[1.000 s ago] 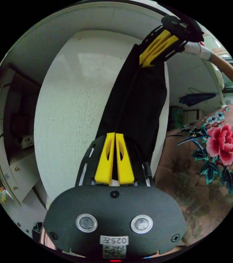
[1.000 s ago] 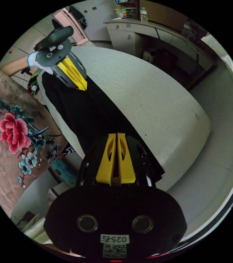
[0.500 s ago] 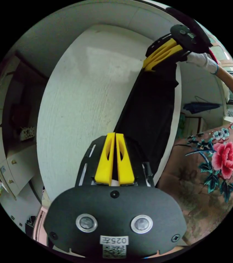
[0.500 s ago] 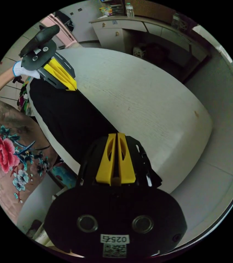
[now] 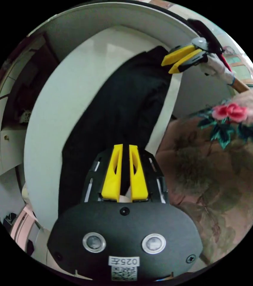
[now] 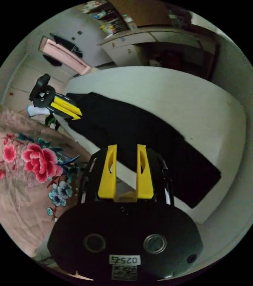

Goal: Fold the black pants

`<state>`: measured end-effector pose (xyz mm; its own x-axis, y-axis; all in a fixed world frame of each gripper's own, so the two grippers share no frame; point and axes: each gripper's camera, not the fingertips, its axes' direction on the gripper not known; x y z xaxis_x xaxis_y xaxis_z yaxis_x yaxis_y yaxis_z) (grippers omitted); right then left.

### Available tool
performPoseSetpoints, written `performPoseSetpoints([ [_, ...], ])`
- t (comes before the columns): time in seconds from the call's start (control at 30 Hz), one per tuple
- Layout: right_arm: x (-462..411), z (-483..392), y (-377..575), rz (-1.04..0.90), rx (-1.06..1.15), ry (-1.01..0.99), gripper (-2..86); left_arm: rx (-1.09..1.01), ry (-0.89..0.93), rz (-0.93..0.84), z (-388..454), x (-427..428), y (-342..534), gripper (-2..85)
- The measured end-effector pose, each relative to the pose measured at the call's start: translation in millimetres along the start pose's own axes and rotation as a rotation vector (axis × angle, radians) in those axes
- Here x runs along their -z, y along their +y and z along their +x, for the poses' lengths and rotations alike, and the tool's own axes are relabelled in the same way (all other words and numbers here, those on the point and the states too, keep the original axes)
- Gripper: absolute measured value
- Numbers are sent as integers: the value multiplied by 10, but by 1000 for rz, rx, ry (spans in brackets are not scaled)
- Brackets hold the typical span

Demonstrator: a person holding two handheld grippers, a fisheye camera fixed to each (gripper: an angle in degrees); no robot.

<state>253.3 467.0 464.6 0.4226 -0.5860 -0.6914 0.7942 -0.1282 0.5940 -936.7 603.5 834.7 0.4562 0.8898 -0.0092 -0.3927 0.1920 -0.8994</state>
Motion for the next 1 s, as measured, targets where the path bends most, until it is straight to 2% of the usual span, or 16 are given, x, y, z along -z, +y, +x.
performPoseSetpoints([
  [0.17, -669, -205, -52, -90, 123, 10, 115, 7, 46, 47, 359, 89, -61, 47],
  [0.27, -864, -34, -75, -85, 129, -2, 101, 25, -16, 46, 449, 264, -171, 51],
  [0.57, -1487, 329, -11, -154, 246, 151, 91, 19, -66, 61, 579, 890, -385, 33],
  [0.73, -1815, 579, 93, -166, 262, 242, 2, 42, -55, 71, 589, 1376, -414, -9],
  [1.0, -2075, 914, 322, -170, 287, 219, -9, 18, -25, 116, 663, 2294, -330, -12],
])
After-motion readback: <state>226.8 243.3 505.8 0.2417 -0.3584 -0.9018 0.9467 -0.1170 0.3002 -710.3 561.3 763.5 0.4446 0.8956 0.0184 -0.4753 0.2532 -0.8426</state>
